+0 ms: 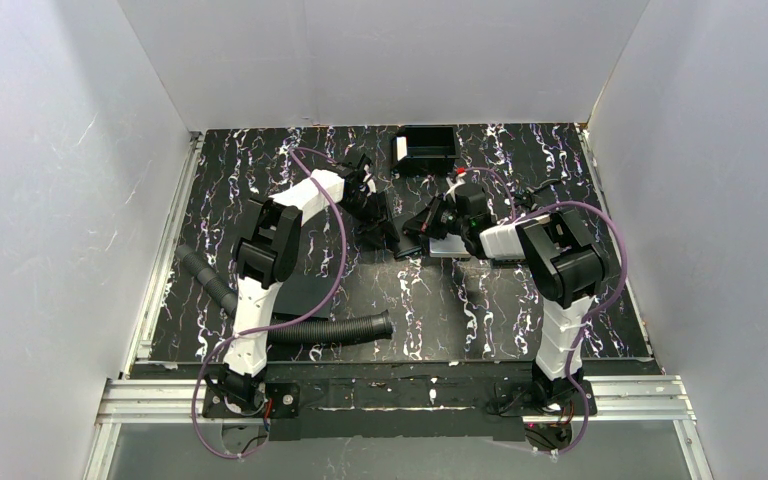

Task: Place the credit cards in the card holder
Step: Close the card holder at the center of the board.

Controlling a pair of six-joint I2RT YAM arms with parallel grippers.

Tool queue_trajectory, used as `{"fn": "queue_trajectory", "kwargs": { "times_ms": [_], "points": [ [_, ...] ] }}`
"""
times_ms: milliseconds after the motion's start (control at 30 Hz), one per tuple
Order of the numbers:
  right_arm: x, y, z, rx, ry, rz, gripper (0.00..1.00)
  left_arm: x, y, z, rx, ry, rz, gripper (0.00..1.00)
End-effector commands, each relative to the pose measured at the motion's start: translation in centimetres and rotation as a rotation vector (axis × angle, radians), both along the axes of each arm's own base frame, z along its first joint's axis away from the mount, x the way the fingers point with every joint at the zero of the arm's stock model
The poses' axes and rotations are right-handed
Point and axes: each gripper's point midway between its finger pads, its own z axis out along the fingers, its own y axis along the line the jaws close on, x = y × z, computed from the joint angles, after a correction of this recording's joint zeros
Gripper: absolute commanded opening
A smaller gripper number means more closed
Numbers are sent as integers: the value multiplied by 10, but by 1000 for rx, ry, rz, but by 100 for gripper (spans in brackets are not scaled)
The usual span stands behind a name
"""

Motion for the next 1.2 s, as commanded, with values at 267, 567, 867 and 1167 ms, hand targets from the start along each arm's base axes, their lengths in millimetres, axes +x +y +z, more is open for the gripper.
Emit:
{"fn": "queue_trajectory", "kwargs": {
  "times_ms": [267,567,867,1167],
  "points": [
    [-19,9,-11,-19,28,61,1,-10,19,-74,184,20,-37,44],
    [-26,16,-8,-46,5,76,1,-9,15,-72,174,15,-40,34],
    [-45,12,-23,-87,18,94,1,-9,16,-72,180,12,-39,32],
    [-56,3,-48,-136,30,96,1,-9,16,-71,182,10,-36,32]
  ]
}}
